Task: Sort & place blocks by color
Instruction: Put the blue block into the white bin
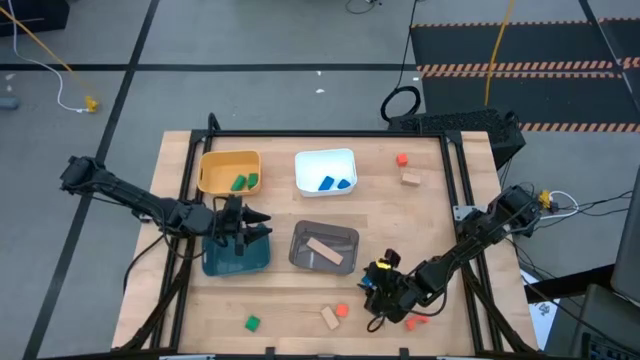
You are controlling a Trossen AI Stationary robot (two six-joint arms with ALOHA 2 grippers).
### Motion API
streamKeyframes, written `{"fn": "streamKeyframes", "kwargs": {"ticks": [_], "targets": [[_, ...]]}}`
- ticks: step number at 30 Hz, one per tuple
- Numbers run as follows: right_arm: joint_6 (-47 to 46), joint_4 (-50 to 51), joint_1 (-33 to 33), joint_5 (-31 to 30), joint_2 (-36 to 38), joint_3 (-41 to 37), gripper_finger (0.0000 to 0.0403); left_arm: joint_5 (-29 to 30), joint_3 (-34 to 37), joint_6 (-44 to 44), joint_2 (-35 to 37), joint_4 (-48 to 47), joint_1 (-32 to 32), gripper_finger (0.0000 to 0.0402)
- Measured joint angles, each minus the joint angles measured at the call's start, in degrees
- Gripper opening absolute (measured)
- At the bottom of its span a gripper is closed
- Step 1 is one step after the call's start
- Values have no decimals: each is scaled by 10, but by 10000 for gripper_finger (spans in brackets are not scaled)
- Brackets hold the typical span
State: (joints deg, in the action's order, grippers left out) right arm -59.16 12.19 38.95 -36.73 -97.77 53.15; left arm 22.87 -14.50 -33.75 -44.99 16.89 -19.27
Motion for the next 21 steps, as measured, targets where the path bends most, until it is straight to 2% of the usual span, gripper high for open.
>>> {"fn": "streamKeyframes", "kwargs": {"ticks": [7,15,21], "targets": [[-18,4,8,-8,-7,1,224,0,0,0,0,-5,0,235],[-88,5,35,-8,-66,1,216,0,0,0,0,-4,0,235],[-89,0,42,-46,-101,3,206,0,0,0,0,-2,0,235]]}}
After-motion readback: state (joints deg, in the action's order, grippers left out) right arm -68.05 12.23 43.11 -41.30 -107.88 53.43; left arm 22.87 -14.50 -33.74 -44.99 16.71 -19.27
